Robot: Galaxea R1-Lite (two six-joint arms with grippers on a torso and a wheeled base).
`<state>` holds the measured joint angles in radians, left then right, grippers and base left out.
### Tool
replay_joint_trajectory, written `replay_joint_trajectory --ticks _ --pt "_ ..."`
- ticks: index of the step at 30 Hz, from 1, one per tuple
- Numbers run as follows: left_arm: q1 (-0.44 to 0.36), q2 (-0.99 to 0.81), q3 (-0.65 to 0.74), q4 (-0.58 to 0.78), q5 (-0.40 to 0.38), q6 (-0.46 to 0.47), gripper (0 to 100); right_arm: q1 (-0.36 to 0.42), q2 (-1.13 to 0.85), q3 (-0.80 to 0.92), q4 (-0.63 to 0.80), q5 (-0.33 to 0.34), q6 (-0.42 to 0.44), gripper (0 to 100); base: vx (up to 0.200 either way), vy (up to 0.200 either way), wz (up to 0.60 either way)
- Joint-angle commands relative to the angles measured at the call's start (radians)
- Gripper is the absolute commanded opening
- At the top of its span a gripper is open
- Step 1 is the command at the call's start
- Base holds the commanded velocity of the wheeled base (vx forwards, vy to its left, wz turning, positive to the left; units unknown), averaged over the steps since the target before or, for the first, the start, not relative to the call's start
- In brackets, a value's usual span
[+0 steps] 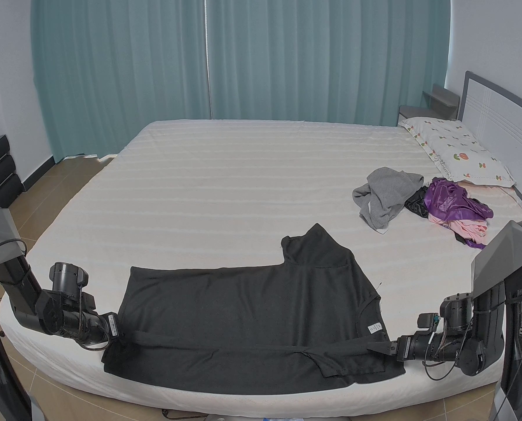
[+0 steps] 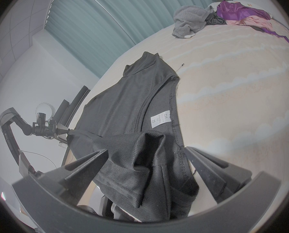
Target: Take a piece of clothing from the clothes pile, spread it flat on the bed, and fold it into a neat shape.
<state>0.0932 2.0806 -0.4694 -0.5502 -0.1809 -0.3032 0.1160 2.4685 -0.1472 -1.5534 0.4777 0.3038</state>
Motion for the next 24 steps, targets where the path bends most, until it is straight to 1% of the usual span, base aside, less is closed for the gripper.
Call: replay_joint_trajectory --ticks 1,8,12,13,18,21,24 --pt "0.000 0.003 0.000 0.000 0.000 -0.001 0 -0.001 0.001 -0.005 -0.014 -0.001 0.000 100 0.000 0.000 0.00" --pt "0.000 0.001 0.000 0.000 0.000 0.001 0 0.001 -0.010 -0.005 -0.014 -0.004 0.006 100 0.000 0.000 0.00" --pt "0.002 0.001 -0.002 0.000 0.000 -0.001 0 -0.013 -0.056 0.006 -0.014 -0.007 0.011 100 0.000 0.000 0.00" --pt "0.003 0.001 -0.002 0.000 0.000 -0.001 0 -0.018 -0.086 0.020 -0.014 0.001 0.012 100 0.000 0.000 0.00" --pt "0.003 0.001 -0.002 0.000 0.000 -0.001 0 0.001 -0.123 0.035 -0.014 0.002 0.015 100 0.000 0.000 0.00" --pt "0.003 0.001 -0.006 0.000 0.000 -0.001 0 0.034 -0.172 0.069 -0.014 0.018 0.043 100 0.000 0.000 0.00" --pt "0.003 0.003 -0.003 0.003 0.000 -0.001 0 0.108 -0.237 0.100 -0.014 0.047 0.090 100 0.000 0.000 0.00"
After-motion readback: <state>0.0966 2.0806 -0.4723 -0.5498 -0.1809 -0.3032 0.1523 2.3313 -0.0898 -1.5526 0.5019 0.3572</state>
